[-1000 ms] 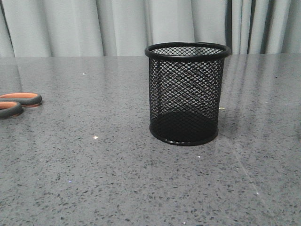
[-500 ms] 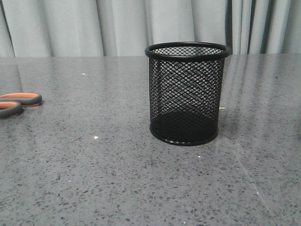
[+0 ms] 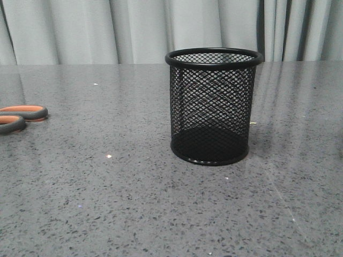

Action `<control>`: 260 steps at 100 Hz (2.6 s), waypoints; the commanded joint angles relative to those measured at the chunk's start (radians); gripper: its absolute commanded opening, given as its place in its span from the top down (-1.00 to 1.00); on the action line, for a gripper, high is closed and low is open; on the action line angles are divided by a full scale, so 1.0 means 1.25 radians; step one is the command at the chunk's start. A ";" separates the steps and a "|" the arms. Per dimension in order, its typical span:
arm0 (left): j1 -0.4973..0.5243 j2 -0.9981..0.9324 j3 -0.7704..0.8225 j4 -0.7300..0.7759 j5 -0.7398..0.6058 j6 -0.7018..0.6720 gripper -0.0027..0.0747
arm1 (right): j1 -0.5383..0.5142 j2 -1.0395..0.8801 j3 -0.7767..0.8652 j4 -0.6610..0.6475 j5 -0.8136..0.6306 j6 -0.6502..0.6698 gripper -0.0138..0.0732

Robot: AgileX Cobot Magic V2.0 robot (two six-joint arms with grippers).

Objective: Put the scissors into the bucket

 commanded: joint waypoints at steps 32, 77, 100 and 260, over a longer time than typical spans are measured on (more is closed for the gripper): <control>0.000 0.122 -0.096 0.004 -0.023 0.160 -0.21 | -0.003 -0.007 -0.027 0.025 -0.032 -0.010 -0.18; 0.000 0.357 -0.246 0.030 0.018 0.564 -0.21 | -0.003 -0.007 -0.027 0.033 -0.030 -0.010 -0.18; 0.000 0.422 -0.246 0.052 0.018 0.620 -0.21 | 0.049 -0.007 -0.027 0.030 -0.030 -0.010 -0.18; 0.000 0.605 -0.246 0.065 -0.004 0.782 -0.21 | 0.118 -0.007 -0.027 -0.007 -0.037 -0.010 -0.18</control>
